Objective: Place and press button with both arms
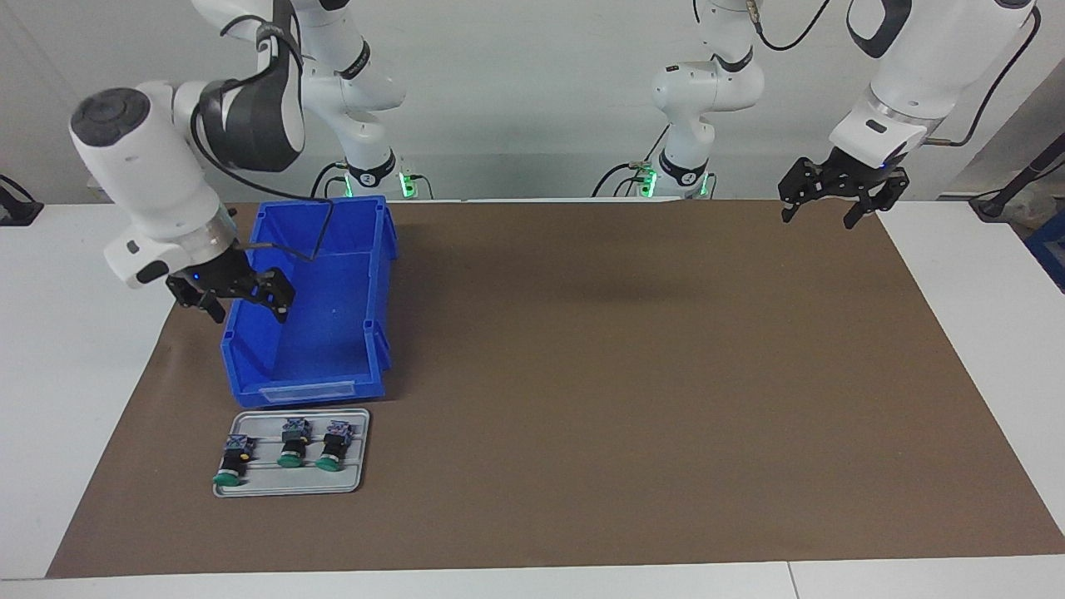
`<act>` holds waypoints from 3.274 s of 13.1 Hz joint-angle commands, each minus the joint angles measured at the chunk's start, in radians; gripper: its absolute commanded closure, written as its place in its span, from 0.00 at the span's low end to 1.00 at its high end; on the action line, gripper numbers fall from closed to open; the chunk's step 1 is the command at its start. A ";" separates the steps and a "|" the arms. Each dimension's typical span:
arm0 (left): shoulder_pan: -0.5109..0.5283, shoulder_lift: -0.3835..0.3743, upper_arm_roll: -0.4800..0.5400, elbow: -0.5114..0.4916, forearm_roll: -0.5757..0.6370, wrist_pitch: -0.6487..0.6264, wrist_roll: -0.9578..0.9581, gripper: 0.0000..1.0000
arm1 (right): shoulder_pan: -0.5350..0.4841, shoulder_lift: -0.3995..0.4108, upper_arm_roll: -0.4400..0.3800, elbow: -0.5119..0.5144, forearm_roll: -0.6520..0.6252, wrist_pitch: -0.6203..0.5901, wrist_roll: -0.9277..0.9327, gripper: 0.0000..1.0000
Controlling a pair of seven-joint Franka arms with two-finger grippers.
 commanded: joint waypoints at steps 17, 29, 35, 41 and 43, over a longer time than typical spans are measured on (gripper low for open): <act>0.012 -0.031 -0.005 -0.035 -0.003 0.010 0.005 0.00 | -0.009 0.231 0.007 -0.077 0.015 0.426 0.093 0.31; 0.012 -0.031 -0.005 -0.035 -0.003 0.010 0.005 0.00 | -0.004 0.228 0.010 0.128 -0.005 0.163 0.067 1.00; 0.012 -0.031 -0.005 -0.035 -0.003 0.010 0.005 0.00 | 0.177 0.175 0.001 0.208 -0.007 -0.063 0.303 1.00; 0.012 -0.031 -0.005 -0.035 -0.003 0.010 0.005 0.00 | 0.416 0.174 0.012 0.251 -0.047 -0.081 0.882 1.00; 0.012 -0.031 -0.005 -0.035 -0.003 0.010 0.005 0.00 | 0.486 0.175 0.012 0.251 -0.054 -0.080 1.068 1.00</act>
